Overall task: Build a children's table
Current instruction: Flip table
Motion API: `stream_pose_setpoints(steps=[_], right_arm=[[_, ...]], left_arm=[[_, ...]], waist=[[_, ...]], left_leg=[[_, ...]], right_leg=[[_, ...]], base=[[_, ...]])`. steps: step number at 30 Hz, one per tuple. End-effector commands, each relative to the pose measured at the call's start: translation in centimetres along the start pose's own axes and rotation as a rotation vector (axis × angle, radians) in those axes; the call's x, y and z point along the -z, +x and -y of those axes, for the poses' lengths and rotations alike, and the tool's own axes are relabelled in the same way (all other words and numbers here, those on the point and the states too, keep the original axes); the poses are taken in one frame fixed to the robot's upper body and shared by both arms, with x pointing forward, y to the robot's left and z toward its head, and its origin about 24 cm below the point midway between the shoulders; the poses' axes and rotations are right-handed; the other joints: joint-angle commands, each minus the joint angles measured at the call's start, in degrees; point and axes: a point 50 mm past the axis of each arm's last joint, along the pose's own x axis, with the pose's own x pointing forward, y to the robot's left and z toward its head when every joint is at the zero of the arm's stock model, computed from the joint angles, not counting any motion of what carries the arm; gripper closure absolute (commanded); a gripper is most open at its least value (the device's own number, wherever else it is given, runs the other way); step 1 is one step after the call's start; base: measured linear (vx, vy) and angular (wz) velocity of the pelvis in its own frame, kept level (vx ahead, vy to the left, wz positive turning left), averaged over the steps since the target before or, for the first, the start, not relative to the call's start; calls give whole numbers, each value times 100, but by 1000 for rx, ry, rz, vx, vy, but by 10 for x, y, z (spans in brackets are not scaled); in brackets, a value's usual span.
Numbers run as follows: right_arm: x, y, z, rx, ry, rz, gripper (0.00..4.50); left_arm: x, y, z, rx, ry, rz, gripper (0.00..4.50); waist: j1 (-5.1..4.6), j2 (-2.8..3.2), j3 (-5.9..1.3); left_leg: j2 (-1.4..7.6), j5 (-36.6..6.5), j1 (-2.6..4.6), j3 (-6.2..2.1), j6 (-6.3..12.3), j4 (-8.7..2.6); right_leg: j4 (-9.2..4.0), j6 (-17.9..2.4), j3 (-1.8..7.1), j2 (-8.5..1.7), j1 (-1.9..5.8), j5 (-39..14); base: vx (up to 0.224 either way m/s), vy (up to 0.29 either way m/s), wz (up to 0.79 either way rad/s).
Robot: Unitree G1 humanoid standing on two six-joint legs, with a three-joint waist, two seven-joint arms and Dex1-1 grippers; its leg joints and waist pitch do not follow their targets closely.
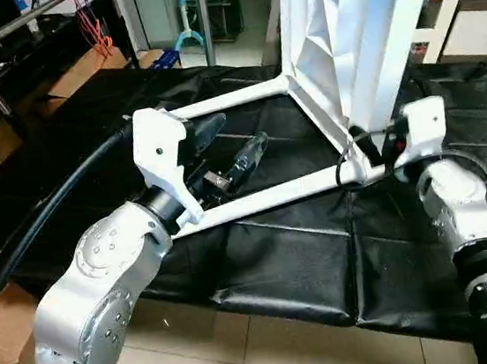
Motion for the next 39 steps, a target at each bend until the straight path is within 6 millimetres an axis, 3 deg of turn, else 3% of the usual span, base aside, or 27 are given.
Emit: stream_pose_setpoints(steps=[1, 11, 20, 24, 26, 27, 29, 30, 32, 34, 37, 39], right_arm=[[-9, 5, 3, 8, -24, 16, 81], [-8, 8, 9, 32, -40, -24, 164], [-17, 12, 14, 43, -47, -9, 234], [-36, 16, 26, 91, -104, 20, 256], [-51, 19, 33, 116, -147, 46, 259], [-66, 21, 40, 132, -189, 71, 262], [-76, 23, 43, 141, -213, 89, 262], [-94, 24, 50, 156, -266, 115, 262], [-112, 25, 57, 178, -310, 132, 262], [-127, 25, 64, 209, -361, 137, 262], [-145, 25, 70, 243, -439, 155, 263], [-161, 25, 72, 250, -510, 182, 268]], left_arm=[[-5, -1, 0, 9, 25, 6, 100], [-6, -1, -1, 4, 33, 7, 100], [-11, -1, -6, -33, 89, 24, 100], [-23, 0, -16, -76, 162, 51, 67], [-30, 0, -20, -100, 198, 73, 61], [-36, 0, -23, -123, 233, 95, 31], [-40, 0, -25, -139, 260, 107, 24], [-47, 1, -28, -164, 299, 136, 25], [-53, 1, -30, -183, 331, 159, 7], [-59, 1, -30, -181, 378, 173, 7], [-68, 2, -28, -181, 408, 203, 0], [-74, 1, -32, -221, 424, 236, 0]], waist=[[-35, -34, -386], [-31, -28, -379], [-28, -32, -381], [-33, -11, -381], [-35, -43, -395], [-13, -51, -385], [6, -45, -409], [21, -56, -428], [49, -58, -494], [91, -62, -520], [139, -62, -528], [161, -76, -485]], left_leg=[[214, -1874, 168, -146, -148, -548], [218, -1915, 174, -140, -136, -549], [219, -1915, 172, -144, -134, -553], [215, -1919, 163, -153, -159, -553], [206, -1775, 164, -140, -118, -530], [194, -1572, 155, -113, 5, -499], [193, -1336, 134, -110, 87, -478], [192, -1005, 109, -108, 210, -447], [173, -380, 84, -97, 458, -369], [140, 297, 6, -82, 884, -277], [136, 579, -36, -70, 1194, -210], [162, 185, -32, -58, 1108, -223]], right_leg=[[-415, -1219, 79, -98, 162, -1540], [-414, -1276, 76, -95, 149, -1526], [-413, -1250, 77, -102, 156, -1515], [-403, -1266, 73, -106, 160, -1527], [-391, -1316, 69, -96, 170, -1393], [-391, -1386, 78, -97, 164, -1273], [-365, -1410, 80, -120, 202, -1149], [-338, -1472, 74, -120, 215, -909], [-256, -1598, 69, -109, 235, -348], [-176, -1757, 65, -93, 213, 332], [-140, -1823, 52, -77, 159, 482], [-181, -1785, 48, -74, 132, -103]], base=[[0, 0, 0], [0, 0, 0], [0, 0, 0], [0, 0, 0], [0, 0, 0], [0, 0, 0], [0, 0, 0], [0, 0, 0], [0, 0, 0], [0, 0, 0], [0, 0, 0], [0, 0, 0]])
